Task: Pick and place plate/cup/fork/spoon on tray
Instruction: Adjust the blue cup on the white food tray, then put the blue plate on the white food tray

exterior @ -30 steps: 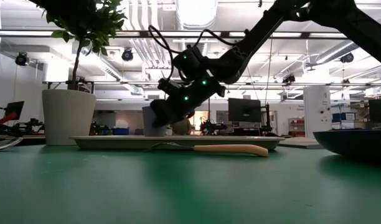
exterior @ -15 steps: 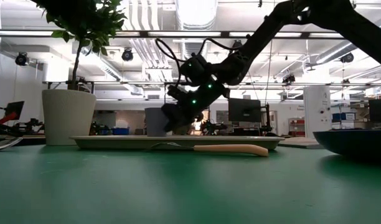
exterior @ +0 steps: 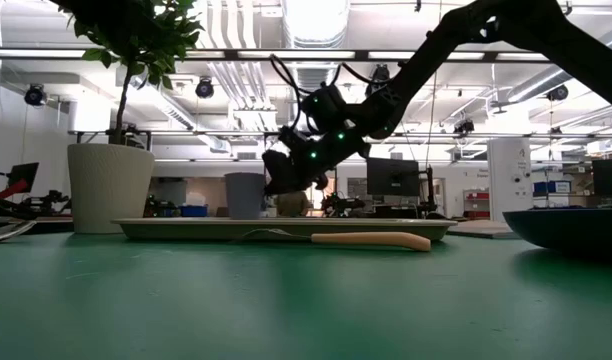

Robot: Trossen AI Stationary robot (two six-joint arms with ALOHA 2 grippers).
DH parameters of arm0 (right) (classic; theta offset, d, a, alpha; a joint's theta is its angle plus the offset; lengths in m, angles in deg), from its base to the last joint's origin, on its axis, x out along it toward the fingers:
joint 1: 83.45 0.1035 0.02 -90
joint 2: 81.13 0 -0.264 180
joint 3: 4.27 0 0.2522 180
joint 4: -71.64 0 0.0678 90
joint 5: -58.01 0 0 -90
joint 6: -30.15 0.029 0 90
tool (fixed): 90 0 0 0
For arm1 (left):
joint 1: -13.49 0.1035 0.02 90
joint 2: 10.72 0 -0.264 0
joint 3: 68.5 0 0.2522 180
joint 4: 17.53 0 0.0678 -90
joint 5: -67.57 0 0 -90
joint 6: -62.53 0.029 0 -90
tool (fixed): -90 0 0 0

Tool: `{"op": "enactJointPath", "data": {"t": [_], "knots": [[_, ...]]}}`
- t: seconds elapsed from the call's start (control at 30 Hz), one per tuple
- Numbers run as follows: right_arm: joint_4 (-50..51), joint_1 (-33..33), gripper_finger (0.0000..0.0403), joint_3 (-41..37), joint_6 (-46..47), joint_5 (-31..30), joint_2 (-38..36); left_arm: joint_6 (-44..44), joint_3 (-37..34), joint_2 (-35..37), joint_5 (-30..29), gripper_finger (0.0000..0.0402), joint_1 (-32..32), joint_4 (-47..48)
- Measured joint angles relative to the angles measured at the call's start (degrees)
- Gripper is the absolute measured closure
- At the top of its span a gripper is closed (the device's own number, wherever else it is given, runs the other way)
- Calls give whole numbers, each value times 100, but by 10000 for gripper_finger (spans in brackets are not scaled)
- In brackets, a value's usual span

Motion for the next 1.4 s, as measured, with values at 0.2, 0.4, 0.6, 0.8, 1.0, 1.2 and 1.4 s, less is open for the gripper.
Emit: {"op": "enactJointPath", "data": {"t": [0.2, 0.4, 0.6, 0.8, 1.0, 1.2, 1.4], "knots": [[-21, 0, 394, 0, 94, -2, 4, 0, 2, 0, 0, 402, 0, -1], [-128, 0, 394, 0, 139, 200, 4, -1, 2, 0, 0, 402, 0, -2], [-233, 0, 394, 0, 542, 323, 4, 4, 2, 0, 0, 402, 2, -2], [-56, -30, 394, -2, 927, 852, -107, 13, 2, 0, 0, 402, 2, -2], [1735, -5, 394, 2, 1133, 1379, -1245, 13, 2, 0, 0, 402, 2, -2], [4151, 331, 394, 2, 1110, 1493, -2659, 6, 2, 0, 0, 402, 2, -4], [5192, 1104, 394, -227, 1129, 1428, -3615, -28, 2, 0, 1, 402, 4, -39]]}}
